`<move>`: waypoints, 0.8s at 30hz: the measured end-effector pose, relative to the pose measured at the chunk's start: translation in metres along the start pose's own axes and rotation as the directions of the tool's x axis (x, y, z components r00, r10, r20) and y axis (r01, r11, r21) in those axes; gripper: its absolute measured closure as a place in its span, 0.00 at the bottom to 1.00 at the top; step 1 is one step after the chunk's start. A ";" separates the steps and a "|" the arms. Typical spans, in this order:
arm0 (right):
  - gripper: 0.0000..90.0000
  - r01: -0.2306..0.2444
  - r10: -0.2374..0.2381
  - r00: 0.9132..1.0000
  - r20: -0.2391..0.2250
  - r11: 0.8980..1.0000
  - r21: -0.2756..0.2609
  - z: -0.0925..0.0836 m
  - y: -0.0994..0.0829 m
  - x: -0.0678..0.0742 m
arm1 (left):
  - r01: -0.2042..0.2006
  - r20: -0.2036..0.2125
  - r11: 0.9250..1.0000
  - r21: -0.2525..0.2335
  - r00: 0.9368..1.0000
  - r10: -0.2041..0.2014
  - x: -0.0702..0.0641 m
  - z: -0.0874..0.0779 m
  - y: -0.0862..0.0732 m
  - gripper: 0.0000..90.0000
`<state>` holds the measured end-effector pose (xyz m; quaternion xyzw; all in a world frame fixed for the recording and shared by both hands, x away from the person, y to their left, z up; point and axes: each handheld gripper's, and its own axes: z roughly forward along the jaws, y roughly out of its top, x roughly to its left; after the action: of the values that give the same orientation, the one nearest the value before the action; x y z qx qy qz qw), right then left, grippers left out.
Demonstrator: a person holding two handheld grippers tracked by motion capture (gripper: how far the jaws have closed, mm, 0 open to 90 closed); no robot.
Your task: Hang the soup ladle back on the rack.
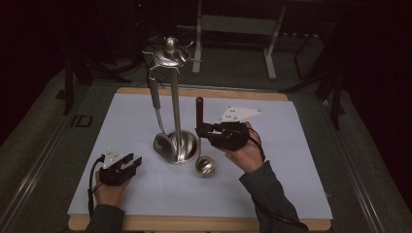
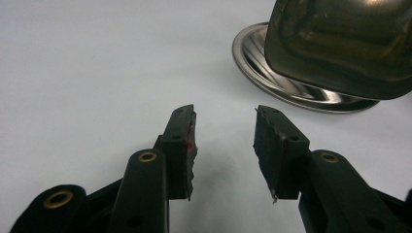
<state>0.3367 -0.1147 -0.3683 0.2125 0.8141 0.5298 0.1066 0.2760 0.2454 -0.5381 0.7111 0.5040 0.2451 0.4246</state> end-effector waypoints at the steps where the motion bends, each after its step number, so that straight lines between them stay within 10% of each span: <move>1: 0.82 0.002 -0.002 1.000 0.001 1.000 -0.005 -0.001 0.002 0.000 | 0.000 0.000 1.000 0.000 1.000 0.000 0.000 0.000 0.000 0.67; 24: 0.82 0.015 -0.015 1.000 0.005 0.999 -0.046 -0.005 0.029 0.001 | -0.002 0.000 1.000 0.002 1.000 0.002 0.000 0.000 0.000 0.67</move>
<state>0.3403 -0.1077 -0.3403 0.2052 0.8031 0.5469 0.1174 0.2760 0.2452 -0.5381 0.7121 0.5036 0.2450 0.4234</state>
